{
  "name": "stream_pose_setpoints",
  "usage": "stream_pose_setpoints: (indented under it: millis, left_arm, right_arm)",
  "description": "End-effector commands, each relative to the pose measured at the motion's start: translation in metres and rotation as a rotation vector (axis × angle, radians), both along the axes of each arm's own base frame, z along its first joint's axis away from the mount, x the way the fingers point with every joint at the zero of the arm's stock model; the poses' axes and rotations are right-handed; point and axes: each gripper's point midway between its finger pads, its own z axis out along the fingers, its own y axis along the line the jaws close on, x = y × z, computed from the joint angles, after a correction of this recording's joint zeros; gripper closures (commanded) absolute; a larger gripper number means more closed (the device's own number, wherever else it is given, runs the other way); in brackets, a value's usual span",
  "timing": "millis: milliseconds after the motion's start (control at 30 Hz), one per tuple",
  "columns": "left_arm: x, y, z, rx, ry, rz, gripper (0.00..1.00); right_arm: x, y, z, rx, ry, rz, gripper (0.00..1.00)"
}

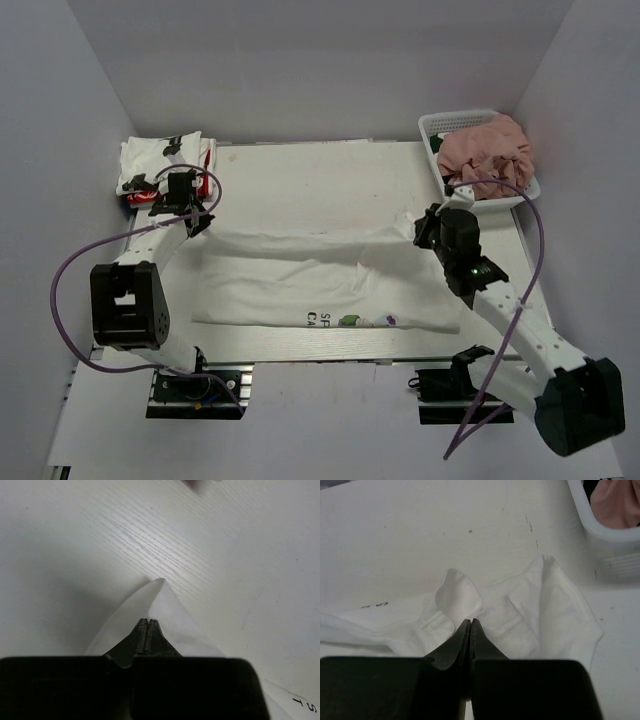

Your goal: Fold and stack the t-shirts

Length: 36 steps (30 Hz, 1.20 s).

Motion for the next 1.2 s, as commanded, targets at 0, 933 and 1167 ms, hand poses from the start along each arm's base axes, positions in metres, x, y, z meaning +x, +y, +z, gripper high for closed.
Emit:
stream_pose_setpoints:
  millis: [0, 933, 1167]
  left_arm:
    - [-0.01, -0.001, 0.022, 0.007, -0.061, -0.007, 1.0]
    - [-0.095, 0.009, 0.013, -0.057, 0.164, 0.273, 0.0]
    - [-0.074, -0.021, 0.046, -0.174, 0.004, 0.092, 0.0]
  right_arm:
    - [-0.028, -0.006, -0.005, 0.016, 0.035, -0.011, 1.0]
    - [-0.147, 0.012, -0.091, 0.069, 0.392, 0.158, 0.09]
    - [-0.098, 0.032, -0.029, 0.045, 0.196, 0.208, 0.09]
